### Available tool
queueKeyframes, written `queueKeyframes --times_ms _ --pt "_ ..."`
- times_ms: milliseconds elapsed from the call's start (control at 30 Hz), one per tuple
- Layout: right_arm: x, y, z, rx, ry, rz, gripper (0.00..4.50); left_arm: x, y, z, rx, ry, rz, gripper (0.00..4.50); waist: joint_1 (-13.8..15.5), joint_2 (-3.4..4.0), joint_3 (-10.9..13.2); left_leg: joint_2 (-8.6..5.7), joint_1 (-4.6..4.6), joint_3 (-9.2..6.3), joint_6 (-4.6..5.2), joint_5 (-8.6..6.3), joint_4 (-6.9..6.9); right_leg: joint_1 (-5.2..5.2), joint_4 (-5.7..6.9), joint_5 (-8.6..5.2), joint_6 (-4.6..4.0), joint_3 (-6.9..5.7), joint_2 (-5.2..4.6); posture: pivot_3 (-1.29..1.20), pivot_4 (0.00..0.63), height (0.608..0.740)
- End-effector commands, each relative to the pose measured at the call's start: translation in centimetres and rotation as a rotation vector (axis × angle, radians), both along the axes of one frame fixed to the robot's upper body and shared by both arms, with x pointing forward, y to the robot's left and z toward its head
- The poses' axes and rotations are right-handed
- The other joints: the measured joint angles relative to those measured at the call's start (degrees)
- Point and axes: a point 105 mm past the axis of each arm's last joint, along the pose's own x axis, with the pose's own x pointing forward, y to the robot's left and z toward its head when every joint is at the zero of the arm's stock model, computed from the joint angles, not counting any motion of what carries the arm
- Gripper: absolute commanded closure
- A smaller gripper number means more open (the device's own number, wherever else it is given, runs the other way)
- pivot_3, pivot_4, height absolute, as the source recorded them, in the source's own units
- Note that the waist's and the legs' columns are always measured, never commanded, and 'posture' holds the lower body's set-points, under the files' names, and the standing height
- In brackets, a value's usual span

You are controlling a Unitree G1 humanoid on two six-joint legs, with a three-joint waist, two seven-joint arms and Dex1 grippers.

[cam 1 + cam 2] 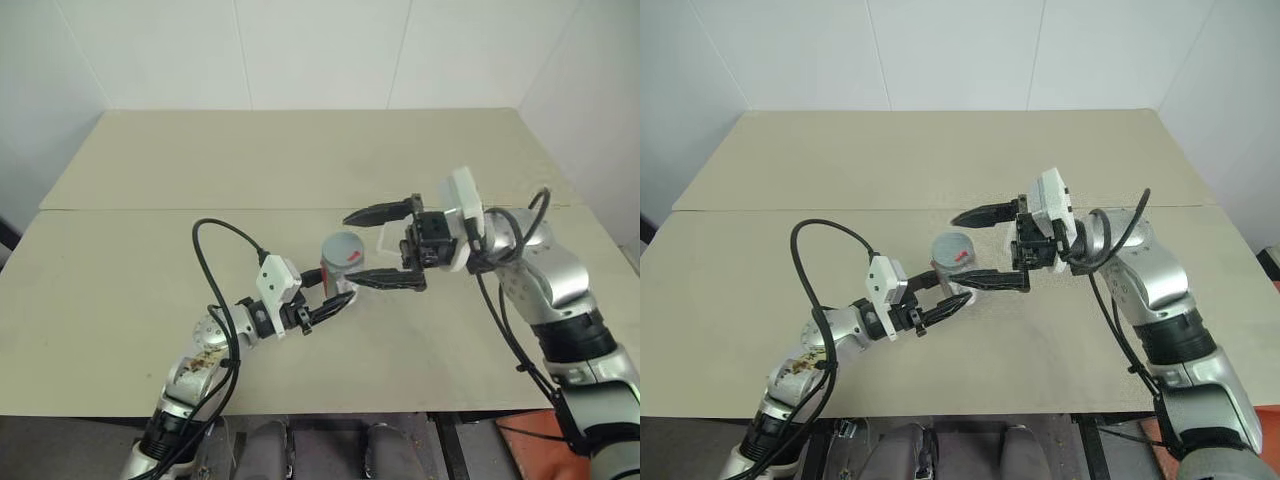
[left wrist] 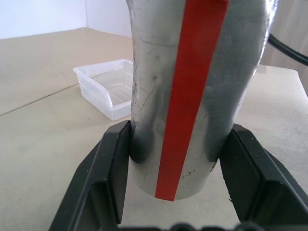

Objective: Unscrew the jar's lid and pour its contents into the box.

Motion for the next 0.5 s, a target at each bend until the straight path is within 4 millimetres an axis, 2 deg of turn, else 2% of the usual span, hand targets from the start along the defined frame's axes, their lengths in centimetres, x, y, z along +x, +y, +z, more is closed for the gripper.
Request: queueKeyframes --times_ms 33,233,500 --pt "-0.5 0.3 1.6 0.042 -0.061 -0.101 0.02 0.1 -0.4 1.1 -0.014 -0.057 -0.006 2.07 0.05 0.0 0.0 -0.02 0.0 0.0 0.0 0.0 0.0 0.0 0.0 0.0 0.0 0.0 0.0 0.0 0.15 0.74" --pt "-0.7 0.9 0.9 0.009 -0.075 -0.197 0.02 0.4 -0.4 1.1 -0.013 -0.066 0.011 2.07 0.11 0.0 0.0 -0.08 -0.02 0.0 0.01 0.0 0.01 0.01 -0.03 0.0 0.01 0.0 0.01 0.0 0.15 0.74" --pt "-0.3 1.5 0.8 0.035 -0.003 -0.271 0.02 0.7 -0.3 1.2 -0.017 -0.08 0.041 2.07 0.02 0.0 0.0 -0.06 -0.01 0.0 0.01 0.0 0.01 0.01 -0.02 0.0 0.01 0.0 0.05 0.0 0.15 0.74"
